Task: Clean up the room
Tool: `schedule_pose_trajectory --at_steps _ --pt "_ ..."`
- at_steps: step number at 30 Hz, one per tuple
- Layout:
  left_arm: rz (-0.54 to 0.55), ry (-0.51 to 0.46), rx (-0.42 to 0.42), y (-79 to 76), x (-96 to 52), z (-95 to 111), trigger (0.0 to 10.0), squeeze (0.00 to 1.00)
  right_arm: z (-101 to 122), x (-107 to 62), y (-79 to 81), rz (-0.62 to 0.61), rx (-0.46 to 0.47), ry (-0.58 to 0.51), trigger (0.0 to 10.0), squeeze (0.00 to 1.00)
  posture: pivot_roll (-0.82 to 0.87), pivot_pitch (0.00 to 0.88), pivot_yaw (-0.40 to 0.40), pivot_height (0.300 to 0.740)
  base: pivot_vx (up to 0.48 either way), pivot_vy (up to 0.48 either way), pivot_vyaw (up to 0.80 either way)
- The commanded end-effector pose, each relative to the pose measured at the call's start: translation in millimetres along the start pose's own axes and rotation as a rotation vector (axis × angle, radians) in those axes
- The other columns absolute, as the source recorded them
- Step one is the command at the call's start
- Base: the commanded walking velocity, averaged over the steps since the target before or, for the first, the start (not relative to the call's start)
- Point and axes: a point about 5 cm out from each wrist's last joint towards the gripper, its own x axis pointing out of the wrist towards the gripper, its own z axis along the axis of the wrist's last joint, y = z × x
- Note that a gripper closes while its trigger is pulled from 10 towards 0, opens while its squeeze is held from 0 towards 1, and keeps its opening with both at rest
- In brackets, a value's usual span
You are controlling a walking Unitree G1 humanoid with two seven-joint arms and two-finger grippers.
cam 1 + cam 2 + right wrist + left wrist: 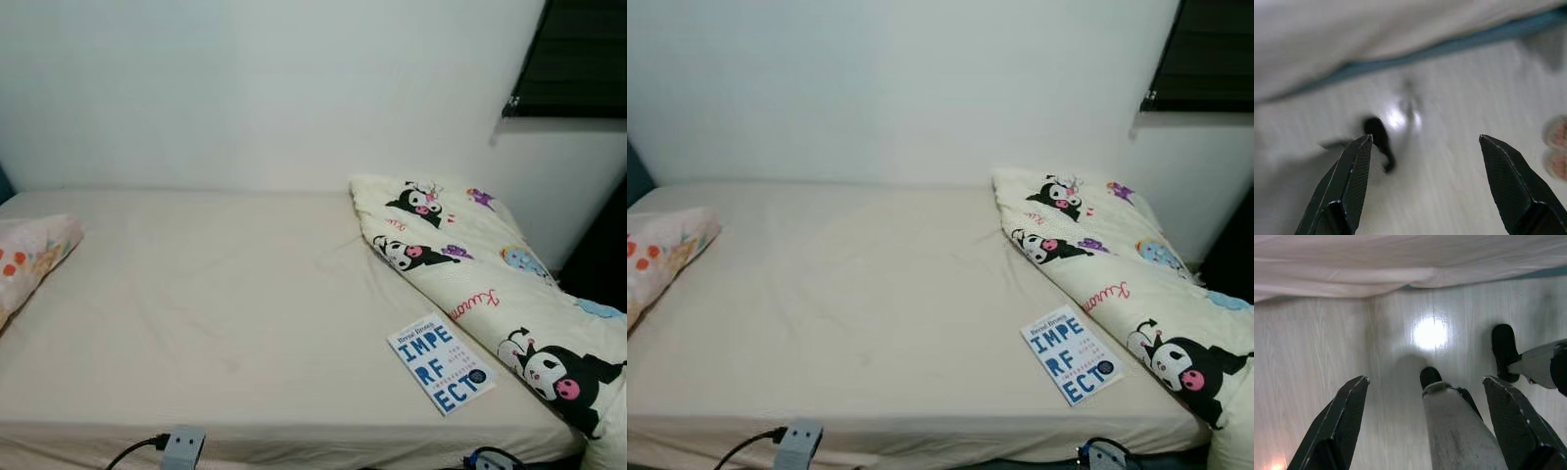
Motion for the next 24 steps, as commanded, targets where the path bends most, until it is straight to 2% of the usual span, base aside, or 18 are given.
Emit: schedule_pose_trajectory --at_steps 1,4,5,7,10,15,17,22,24 --pt "0.007 0.015 -0.014 1.8 -0.5 -3 10.0 0.00 9 1.2 4.9 0.029 0.040 -0.042 10.0 0.00 0.03 0.000 0.003 0.740 0.000 -0.480 0.00" --pt "0.004 0.011 -0.012 1.1 -0.1 -1 10.0 0.00 20 2.6 11.9 0.068 0.056 -0.080 10.0 0.00 0.03 0.000 0.002 0.740 0.000 -0.480 0.00" --pt "0.002 0.007 -0.012 0.8 0.2 1 10.0 0.00 36 3.8 19.4 0.107 0.081 -0.130 10.0 0.00 0.03 0.000 0.002 0.740 0.000 -0.480 0.00" --pt "0.002 0.007 -0.012 0.8 0.2 1 10.0 0.00 36 3.8 19.4 0.107 0.081 -0.130 10.0 0.00 0.03 0.000 0.002 0.740 0.000 -0.480 0.00" --pt "0.000 0.004 -0.008 -0.2 0.5 2 10.0 0.00 57 4.4 29.0 0.147 0.103 -0.196 10.0 0.00 0.03 0.000 0.001 0.740 0.000 -0.480 0.00" --pt "-0.002 0.004 -0.005 -0.8 0.5 2 10.0 0.00 72 4.0 32.4 0.165 0.146 -0.241 10.0 0.00 0.03 0.000 0.001 0.740 0.000 -0.480 0.00" --pt "-0.002 0.005 -0.004 -0.8 0.5 2 10.0 0.00 87 3.3 36.4 0.184 0.178 -0.281 10.0 0.00 0.03 0.000 0.001 0.740 0.000 -0.480 0.00" --pt "0.005 0.003 -0.008 0.0 0.5 3 10.0 0.00 97 2.7 39.9 0.196 0.188 -0.298 10.0 0.00 0.03 0.000 0.001 0.740 0.000 -0.402 0.00" --pt "0.014 -0.003 -0.016 0.7 0.6 4 10.0 0.00 100 3.0 42.7 0.208 0.199 -0.285 10.0 0.00 0.03 0.000 0.000 0.740 0.000 0.000 0.00"
